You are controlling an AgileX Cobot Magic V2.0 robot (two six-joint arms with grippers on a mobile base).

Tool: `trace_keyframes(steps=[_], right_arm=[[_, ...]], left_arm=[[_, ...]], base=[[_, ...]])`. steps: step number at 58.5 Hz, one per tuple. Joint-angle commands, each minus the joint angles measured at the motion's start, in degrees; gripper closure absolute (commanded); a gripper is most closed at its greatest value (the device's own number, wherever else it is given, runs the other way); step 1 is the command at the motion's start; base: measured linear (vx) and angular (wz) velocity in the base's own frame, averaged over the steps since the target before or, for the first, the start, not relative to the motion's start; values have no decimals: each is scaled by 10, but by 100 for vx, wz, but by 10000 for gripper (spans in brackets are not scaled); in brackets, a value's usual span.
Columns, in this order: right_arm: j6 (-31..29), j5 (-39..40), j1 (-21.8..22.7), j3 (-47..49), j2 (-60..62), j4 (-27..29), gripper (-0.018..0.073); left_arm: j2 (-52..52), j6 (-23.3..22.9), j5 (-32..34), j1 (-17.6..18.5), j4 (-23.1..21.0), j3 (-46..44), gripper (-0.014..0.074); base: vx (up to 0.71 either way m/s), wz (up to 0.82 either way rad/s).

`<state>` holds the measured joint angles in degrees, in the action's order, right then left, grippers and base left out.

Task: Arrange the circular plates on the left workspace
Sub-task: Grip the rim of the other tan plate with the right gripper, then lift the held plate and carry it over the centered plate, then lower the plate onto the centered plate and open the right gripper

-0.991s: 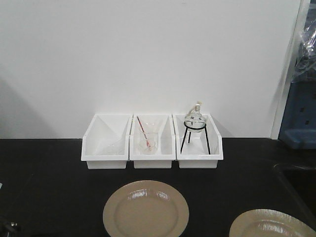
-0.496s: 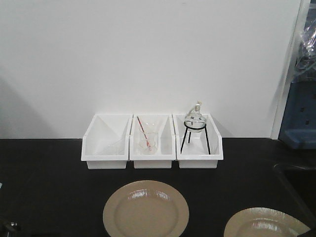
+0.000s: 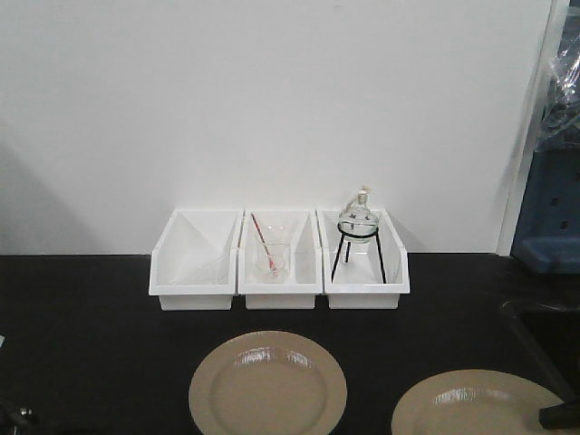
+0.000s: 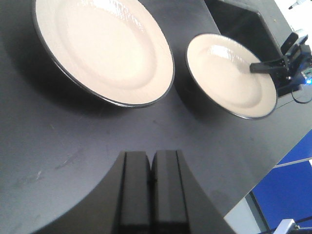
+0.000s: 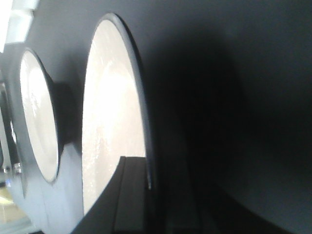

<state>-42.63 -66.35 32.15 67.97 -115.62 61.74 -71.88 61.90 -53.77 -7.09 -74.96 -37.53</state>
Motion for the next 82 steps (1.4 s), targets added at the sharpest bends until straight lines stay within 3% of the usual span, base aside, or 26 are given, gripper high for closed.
trace_keyframes(steps=[1,8,16,26,42,49,61,82], right_arm=[[-13,-61,0,12,39,132,564],[-15,-69,-11,13,59,198,563],[-16,-50,-55,15,83,246,563],[-28,-6,-146,15,89,315,563],[-71,140,-303,15,87,408,563],[-75,193,-350,21,80,410,563],[-74,205,-402,65,37,410,563],[-81,210,-422,88,-8,387,561]], left_arm=[[15,0,-16,2,-39,-12,599],[15,0,-16,2,-39,-12,599],[15,0,-16,2,-39,-12,599],[15,0,-16,2,-39,-12,599],[15,0,-16,2,-38,-12,599],[15,0,-16,2,-38,-12,597],[15,0,-16,2,-37,-12,597],[15,0,-22,2,-37,-12,597]], base=[[0,0],[0,0],[0,0],[0,0],[0,0],[0,0],[0,0],[0,0]])
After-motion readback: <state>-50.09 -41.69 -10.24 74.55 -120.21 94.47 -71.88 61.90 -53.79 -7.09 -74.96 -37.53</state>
